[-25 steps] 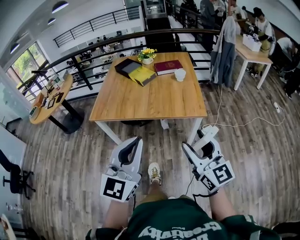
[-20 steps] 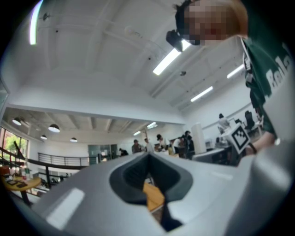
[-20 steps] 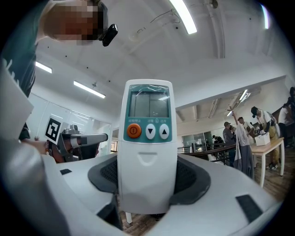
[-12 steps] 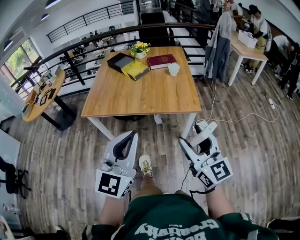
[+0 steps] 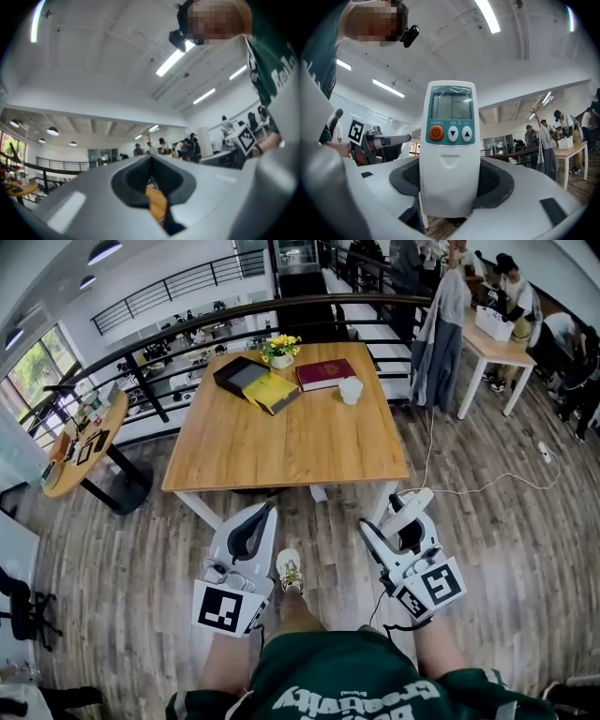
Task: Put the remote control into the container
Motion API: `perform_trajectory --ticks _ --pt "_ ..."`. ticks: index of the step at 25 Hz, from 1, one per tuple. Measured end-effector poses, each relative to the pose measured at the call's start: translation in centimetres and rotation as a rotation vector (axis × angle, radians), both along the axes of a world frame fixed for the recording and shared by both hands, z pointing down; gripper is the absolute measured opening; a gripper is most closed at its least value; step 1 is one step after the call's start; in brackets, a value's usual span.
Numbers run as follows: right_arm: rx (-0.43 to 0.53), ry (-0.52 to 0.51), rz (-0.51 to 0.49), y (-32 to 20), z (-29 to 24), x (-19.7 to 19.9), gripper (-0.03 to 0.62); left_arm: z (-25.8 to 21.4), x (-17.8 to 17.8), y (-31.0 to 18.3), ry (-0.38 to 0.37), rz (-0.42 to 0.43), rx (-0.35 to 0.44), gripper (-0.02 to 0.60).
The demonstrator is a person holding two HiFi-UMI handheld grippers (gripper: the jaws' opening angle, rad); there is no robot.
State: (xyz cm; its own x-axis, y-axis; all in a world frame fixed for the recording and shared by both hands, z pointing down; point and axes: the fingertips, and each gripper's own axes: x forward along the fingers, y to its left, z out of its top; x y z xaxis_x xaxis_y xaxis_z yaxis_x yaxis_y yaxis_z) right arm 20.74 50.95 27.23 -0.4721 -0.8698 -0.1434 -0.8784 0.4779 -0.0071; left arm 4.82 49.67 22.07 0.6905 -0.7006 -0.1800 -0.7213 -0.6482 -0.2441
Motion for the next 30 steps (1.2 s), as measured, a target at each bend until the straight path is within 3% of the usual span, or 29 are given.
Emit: perform_trajectory --ticks 9,16,26,30 --pt "0.001 0.024 0.040 -11.0 0.5 -1.8 0.284 0.7 -1.5 -12.1 -0.013 0.010 0.008 -0.003" --pt "-0.033 0.038 0.050 -20.7 0.5 -4.0 0.284 0.4 -3.1 -23.1 -0.069 0.011 0.016 -0.003" --pt "-0.058 0.067 0.054 -34.3 0.3 -7.5 0.285 0.5 -5.1 -37.0 -0.062 0.071 -0.019 -0.003" --pt "-0.064 0.097 0.068 -38.6 0.2 -8.5 0.284 0.5 -6.3 -41.4 -0.020 0.102 -0.039 -0.003"
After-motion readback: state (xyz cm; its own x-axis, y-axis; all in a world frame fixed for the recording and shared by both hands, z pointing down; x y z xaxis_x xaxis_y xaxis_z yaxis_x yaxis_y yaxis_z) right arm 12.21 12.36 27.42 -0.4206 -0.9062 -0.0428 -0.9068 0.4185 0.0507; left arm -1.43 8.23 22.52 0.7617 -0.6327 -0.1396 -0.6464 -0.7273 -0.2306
